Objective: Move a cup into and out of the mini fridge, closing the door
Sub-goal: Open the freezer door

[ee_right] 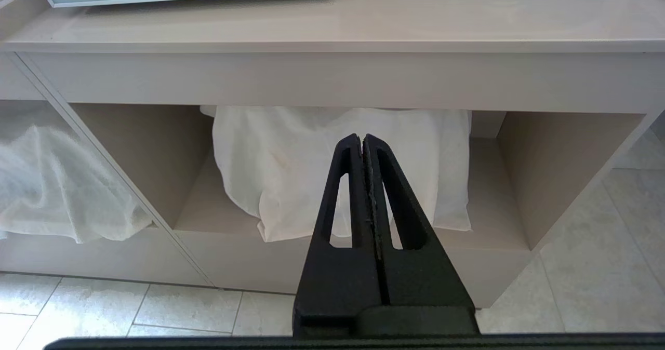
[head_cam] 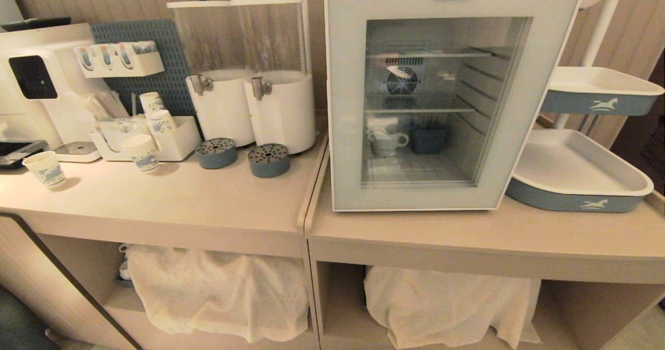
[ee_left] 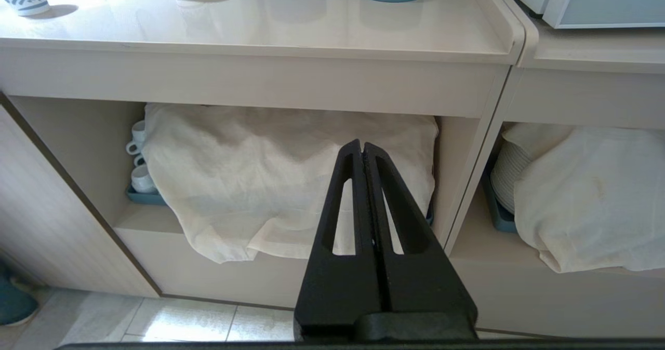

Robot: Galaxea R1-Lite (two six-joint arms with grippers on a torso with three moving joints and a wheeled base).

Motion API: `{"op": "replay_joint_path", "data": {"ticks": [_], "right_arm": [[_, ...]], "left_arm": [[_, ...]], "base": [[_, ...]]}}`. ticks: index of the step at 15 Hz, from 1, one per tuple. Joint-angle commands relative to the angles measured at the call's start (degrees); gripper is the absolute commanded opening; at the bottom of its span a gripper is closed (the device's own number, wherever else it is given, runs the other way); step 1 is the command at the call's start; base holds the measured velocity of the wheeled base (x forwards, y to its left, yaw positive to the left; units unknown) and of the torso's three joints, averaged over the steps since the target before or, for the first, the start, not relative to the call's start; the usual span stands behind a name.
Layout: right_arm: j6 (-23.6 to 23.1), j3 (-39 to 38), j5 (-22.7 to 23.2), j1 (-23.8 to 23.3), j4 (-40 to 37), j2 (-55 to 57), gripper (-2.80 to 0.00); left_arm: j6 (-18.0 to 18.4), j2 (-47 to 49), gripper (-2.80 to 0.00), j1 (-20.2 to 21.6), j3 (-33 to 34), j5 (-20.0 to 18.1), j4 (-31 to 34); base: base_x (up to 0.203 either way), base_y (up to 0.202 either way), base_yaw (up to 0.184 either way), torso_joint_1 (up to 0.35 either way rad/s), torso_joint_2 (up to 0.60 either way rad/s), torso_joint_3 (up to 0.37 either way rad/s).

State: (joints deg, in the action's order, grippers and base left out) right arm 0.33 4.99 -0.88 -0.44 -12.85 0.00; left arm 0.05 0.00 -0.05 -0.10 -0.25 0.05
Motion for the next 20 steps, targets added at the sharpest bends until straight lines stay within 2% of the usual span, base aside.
{"op": "replay_joint_path", "data": {"ticks": [1, 12, 17, 20], "right_arm": [[0.0, 0.0, 0.0, 0.0, -0.1, 0.0, -2.80], [0.0, 0.0, 0.0, 0.0, -0.1, 0.0, -2.80], [0.0, -0.1, 0.0, 0.0, -0.1, 0.0, -2.80], [0.0, -0.1, 0.0, 0.0, -0.1, 0.1, -2.80]], "left_arm": [[0.0, 0.0, -2.80, 0.0, 0.0, 0.0, 0.0], [0.2, 0.0, -2.80, 0.0, 0.0, 0.0, 0.0], [4.6, 0.1, -2.80, 0.0, -0.1, -0.2, 0.5], [5.0, 0.0, -2.80, 0.0, -3.1, -0.3, 1.5]], "base": [[0.000, 0.000, 0.000, 0.000, 0.00, 0.000], [0.000, 0.000, 0.000, 0.000, 0.00, 0.000], [0.000, 0.000, 0.000, 0.000, 0.00, 0.000], [0.000, 0.000, 0.000, 0.000, 0.00, 0.000]]}}
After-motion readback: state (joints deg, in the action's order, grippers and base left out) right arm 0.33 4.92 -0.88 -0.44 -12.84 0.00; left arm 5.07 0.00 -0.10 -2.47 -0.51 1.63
